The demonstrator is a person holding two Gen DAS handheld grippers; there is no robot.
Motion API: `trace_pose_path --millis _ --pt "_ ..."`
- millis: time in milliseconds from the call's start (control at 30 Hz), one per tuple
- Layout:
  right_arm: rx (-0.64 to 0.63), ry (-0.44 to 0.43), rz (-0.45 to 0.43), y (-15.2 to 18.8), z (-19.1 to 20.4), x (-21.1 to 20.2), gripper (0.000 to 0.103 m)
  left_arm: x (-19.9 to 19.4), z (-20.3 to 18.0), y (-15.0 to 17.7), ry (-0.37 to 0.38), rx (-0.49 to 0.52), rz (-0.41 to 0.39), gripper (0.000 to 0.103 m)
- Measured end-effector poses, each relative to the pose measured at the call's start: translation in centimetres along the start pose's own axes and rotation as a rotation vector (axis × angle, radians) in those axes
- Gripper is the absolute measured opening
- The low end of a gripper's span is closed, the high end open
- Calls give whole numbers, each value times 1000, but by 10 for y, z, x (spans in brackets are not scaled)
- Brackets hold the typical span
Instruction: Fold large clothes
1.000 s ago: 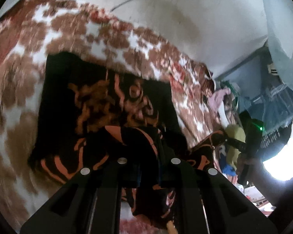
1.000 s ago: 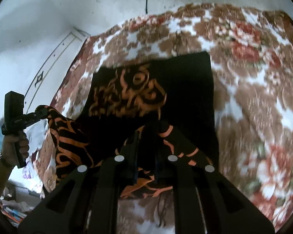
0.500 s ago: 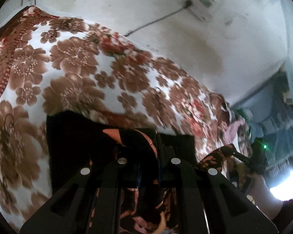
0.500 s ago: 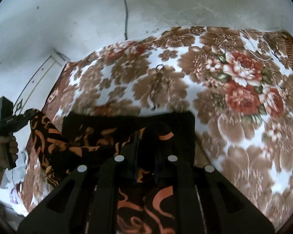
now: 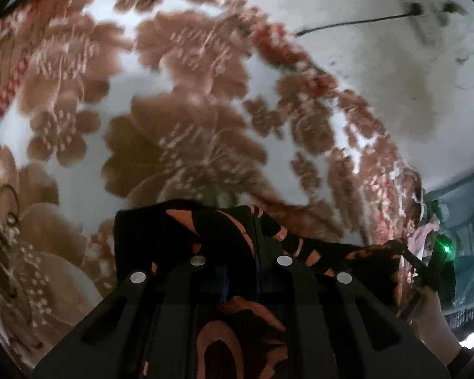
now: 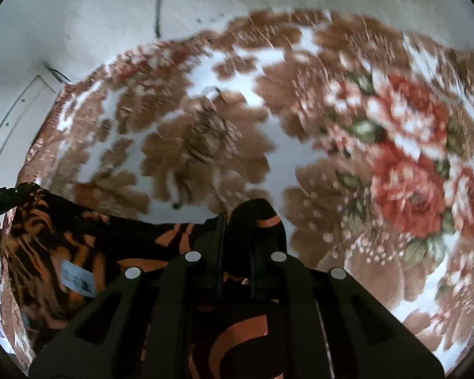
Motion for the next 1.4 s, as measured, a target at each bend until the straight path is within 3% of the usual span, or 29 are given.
trace_pose_path --millis 67,133,167,200,267,333,367,400,467,567,633,767,833,933,1067,1167,1233,1333,1400 --pt "29 -7 24 13 -7 14 12 9 5 3 3 0 22 14" --pt "32 -11 16 18 -7 17 14 7 3 3 27 9 18 36" --pt "28 -14 13 18 -6 16 15 3 1 2 21 16 4 70" --pt "23 -15 12 17 -5 15 17 -1 0 1 22 15 -8 94" --pt "26 -34 14 15 -3 10 31 -11 -2 -1 42 -1 -31 94" --pt "31 -76 0 11 5 -1 65 -26 -4 -4 49 -24 -44 96" --pt "28 -87 -7 9 9 -7 72 -35 -6 -6 54 -30 -56 97" --pt "19 -106 -22 7 14 -17 87 -42 -7 -8 60 -35 -66 97" --pt "6 -118 -39 3 21 -29 96 -64 -12 -10 62 -33 -98 97" --pt "1 -85 -86 -6 19 -54 99 -88 -24 -8 43 6 -129 97" --pt "24 -64 -115 -12 13 -69 99 -100 -40 2 8 93 -129 97" --pt "22 -42 -130 -6 25 -87 99 -95 -85 45 -149 455 -57 97" --pt "-11 -44 -120 7 47 -92 99 -85 -100 67 -190 618 -14 97" --pt "-77 -76 -67 36 88 -89 99 -64 -127 103 -145 831 95 94" --pt "-177 -105 20 96 147 -74 99 -45 -159 129 -66 1062 185 78" --pt "-183 -125 62 127 167 -61 99 -29 -167 135 -59 1187 277 55" --pt "-160 -130 72 139 171 -55 99 -21 -172 135 -53 1232 317 50" --pt "-185 -103 65 145 176 -53 99 -8 -174 137 -46 1282 389 33" --pt "-214 -84 65 146 179 -51 99 -1 -175 140 -45 1320 428 12"
Point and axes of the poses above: each gripper's, at about its wrist camera, not at the fingertips, and x roughly the way its jaws point, z to its left, y to its underside, the point moved 6 cm from there along x, roughly the way its jaws point
